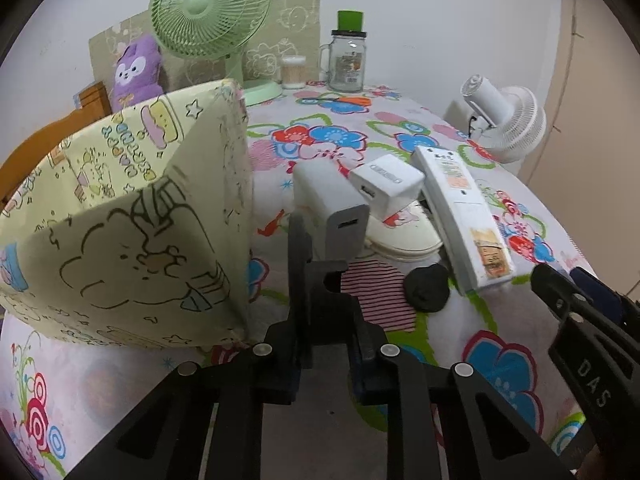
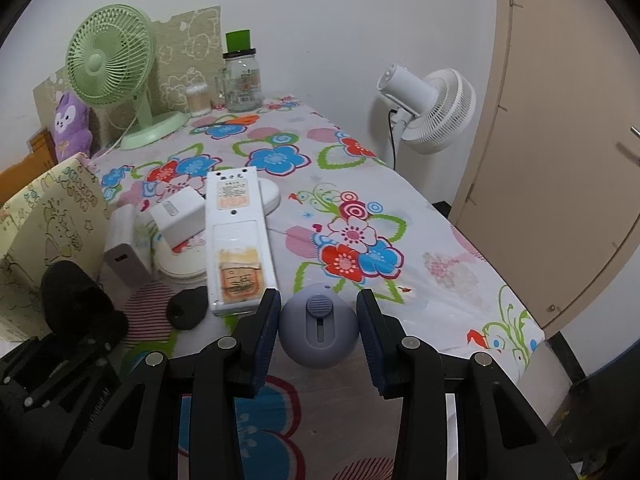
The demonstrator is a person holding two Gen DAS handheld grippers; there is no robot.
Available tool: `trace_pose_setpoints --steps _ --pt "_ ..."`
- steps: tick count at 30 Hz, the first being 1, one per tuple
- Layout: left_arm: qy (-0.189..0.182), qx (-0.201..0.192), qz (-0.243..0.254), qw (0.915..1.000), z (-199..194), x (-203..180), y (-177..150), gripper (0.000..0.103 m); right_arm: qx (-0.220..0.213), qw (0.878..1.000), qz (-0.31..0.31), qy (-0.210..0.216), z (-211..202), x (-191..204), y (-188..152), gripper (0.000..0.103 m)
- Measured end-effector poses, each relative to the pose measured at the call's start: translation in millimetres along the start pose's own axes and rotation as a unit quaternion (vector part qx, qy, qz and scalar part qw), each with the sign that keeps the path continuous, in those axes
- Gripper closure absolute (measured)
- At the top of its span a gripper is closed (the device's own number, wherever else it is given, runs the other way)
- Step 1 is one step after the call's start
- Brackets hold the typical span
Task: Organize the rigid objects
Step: 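Close the right gripper on the lavender round object and lift it, then carry the lavender object with the right gripper over the paper box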
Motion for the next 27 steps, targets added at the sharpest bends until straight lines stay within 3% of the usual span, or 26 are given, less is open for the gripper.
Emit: trace_pose_setpoints --steps 27 --pt "-0.014 -0.051 0.012 0.9985 -74.8 5.8 13.8 0.086 -0.054 0.998 -0.010 0.002 -76.7 21.4 10.0 0.060"
Point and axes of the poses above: each gripper's, at about its wrist camera, not at the fingertips, and z roughly the way its jaws point, x to its left, y to its top, the point moved 8 cm from there along z, roughly the way its jaws point, and after that the axes turned 2 degrees about x, right-handed, at the moved point
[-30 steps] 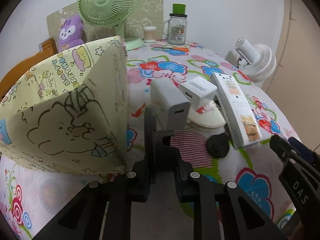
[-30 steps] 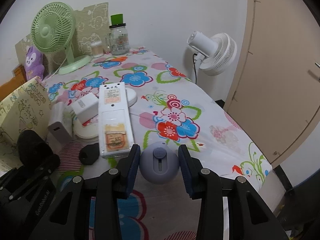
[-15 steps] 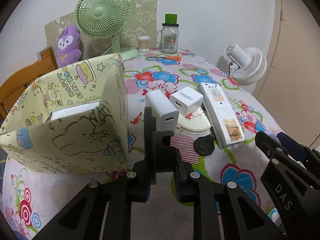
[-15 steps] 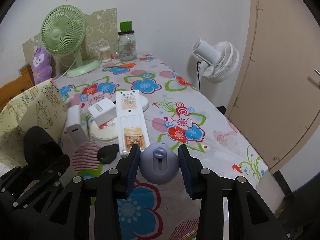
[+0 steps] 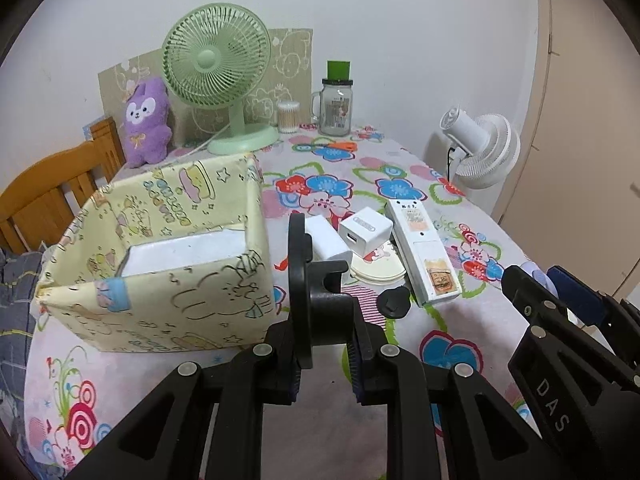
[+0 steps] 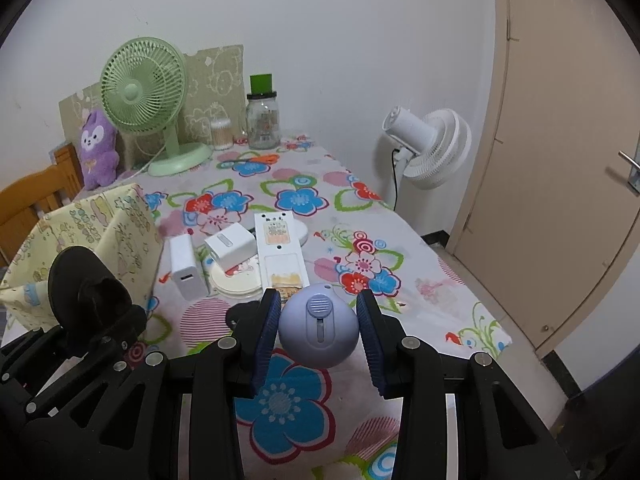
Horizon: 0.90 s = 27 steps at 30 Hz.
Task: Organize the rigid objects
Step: 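Carry the lavender object with the right gripper over the paper box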
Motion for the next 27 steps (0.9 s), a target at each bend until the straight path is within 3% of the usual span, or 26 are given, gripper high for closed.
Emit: trace_pose_setpoints --steps 27 --pt "0.005 -0.042 -0.001 0.9991 -59.7 35.6 29.3 0.086 -0.059 0.998 -0.010 0.005 -68.9 34.9 34.0 0.060"
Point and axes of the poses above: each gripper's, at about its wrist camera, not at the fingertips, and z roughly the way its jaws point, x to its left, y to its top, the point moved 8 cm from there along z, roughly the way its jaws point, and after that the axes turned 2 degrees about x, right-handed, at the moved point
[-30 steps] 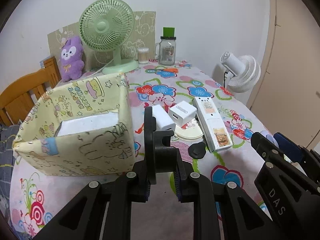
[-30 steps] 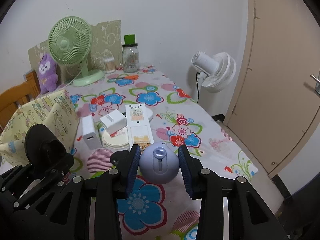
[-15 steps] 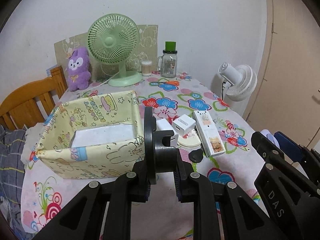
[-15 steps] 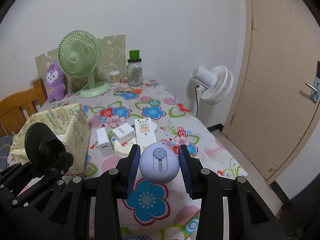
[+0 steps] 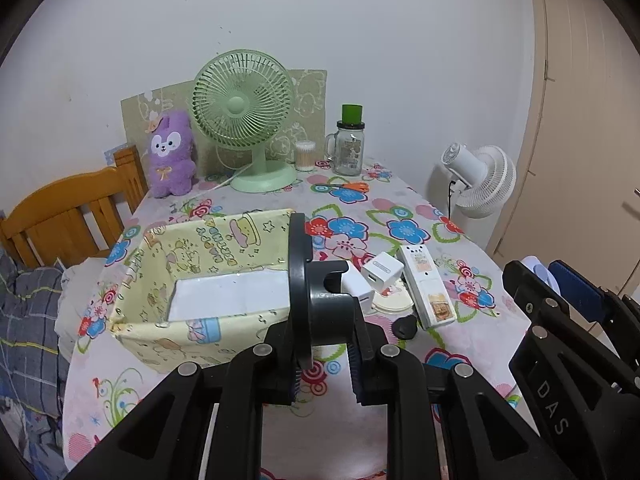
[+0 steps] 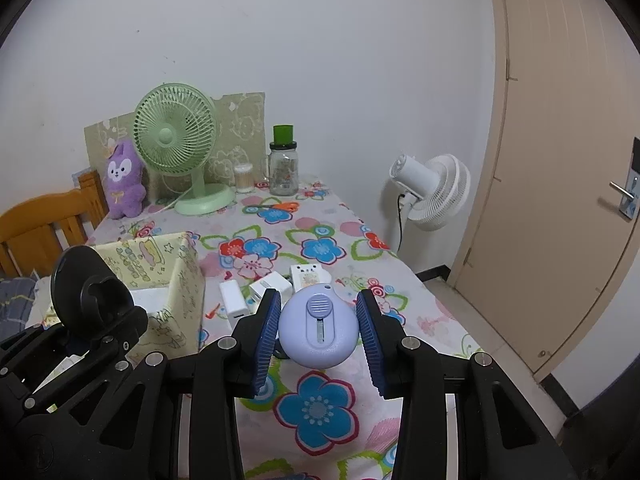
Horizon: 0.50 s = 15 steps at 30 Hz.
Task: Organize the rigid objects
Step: 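Carry the lavender object with the right gripper over the paper box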
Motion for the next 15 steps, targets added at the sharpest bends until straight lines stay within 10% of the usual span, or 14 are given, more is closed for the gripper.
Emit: trace_pose_setpoints --steps 15 --pt "0.009 -0.009 0.003 0.9999 7.8 28.9 17.4 0.086 -0.012 1.000 -0.006 0.009 9.7 33.4 18.7 0.060"
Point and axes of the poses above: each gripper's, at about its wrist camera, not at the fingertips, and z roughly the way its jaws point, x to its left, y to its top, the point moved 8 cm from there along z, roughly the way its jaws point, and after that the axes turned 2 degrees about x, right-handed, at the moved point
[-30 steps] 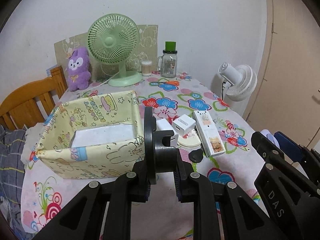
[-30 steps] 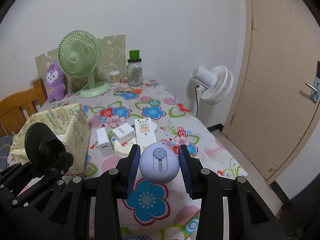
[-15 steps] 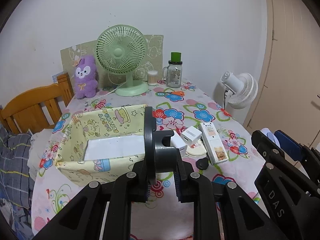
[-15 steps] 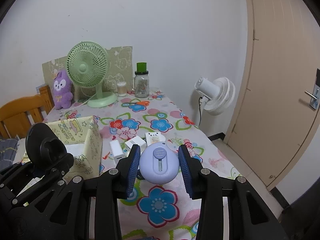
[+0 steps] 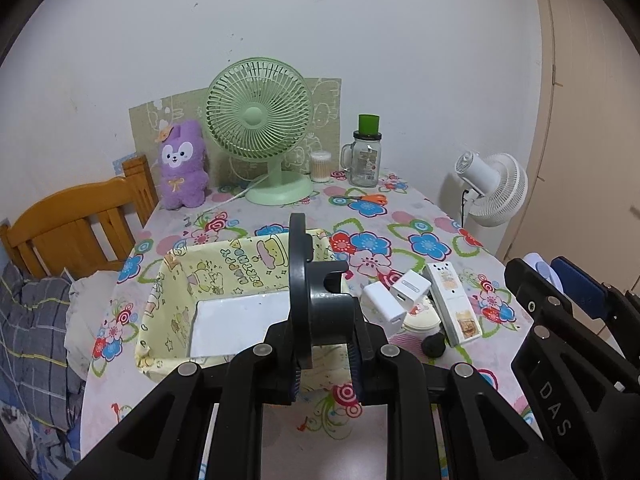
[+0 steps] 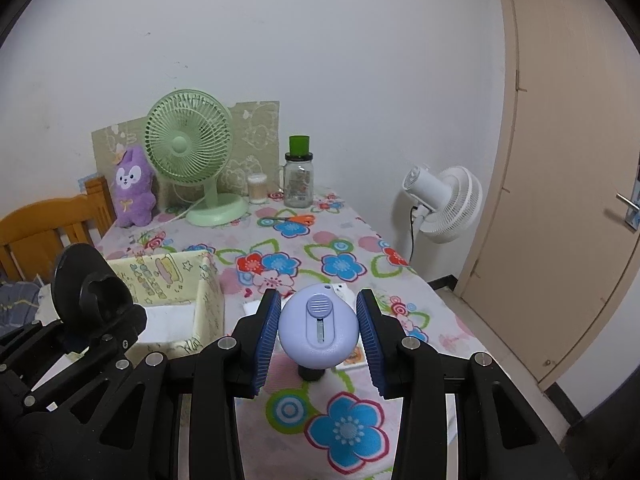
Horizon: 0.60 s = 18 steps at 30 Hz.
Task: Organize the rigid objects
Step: 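Carry the lavender object with the right gripper over the paper box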
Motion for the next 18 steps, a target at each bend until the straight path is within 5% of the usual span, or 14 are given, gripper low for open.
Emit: trace_pose_setpoints --steps 18 --pt "0.019 0.011 -0.015 0.9996 24.6 49.6 14.2 0.086 0.011 0.999 -0.031 0.038 30.7 57.2 16.9 0.060"
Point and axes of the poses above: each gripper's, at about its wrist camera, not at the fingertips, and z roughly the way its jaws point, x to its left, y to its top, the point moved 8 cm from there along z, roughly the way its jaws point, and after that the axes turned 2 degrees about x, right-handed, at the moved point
